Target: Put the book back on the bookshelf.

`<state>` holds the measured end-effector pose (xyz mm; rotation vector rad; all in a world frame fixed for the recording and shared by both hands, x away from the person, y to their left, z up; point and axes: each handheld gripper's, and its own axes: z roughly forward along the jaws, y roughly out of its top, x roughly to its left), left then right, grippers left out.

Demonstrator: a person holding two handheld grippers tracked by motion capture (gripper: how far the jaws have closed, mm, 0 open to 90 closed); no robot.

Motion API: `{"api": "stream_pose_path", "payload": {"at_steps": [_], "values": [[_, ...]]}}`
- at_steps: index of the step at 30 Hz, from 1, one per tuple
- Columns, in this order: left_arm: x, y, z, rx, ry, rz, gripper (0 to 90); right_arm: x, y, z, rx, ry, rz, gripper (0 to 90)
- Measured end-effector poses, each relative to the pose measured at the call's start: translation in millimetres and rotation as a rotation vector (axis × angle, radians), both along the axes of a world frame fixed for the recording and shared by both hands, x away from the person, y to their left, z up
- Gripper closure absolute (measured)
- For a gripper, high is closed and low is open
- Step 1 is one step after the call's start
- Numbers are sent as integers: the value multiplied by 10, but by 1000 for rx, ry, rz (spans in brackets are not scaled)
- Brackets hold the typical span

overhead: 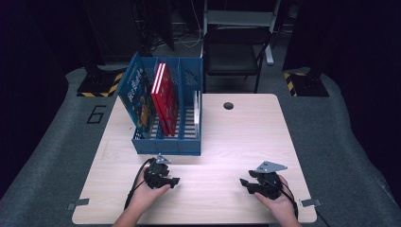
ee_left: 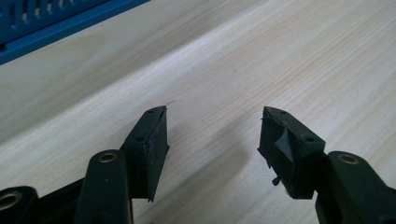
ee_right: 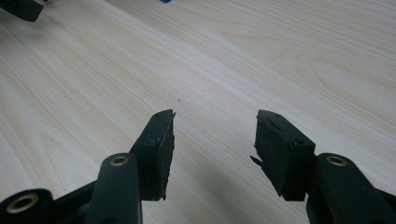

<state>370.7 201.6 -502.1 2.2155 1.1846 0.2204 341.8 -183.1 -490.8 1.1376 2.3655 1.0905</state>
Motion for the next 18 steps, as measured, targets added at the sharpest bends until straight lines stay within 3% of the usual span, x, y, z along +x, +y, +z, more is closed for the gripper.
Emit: {"api": "stream_pose_path", "payload": {"at_steps": [4,6,8,18], "values": [[-7,-3,-9,12,-11,8,419,7,9,-7,0,-5,4,470],[-7,-4,-4,53,-48,-2,419,9,18,-13,0,-3,4,470],[-7,-16,-11,53,-60,8,419,9,22,-12,-2,6,6,470],[10,-20,-53,75,-59,11,398,32,36,-36,-28,10,11,466]]}}
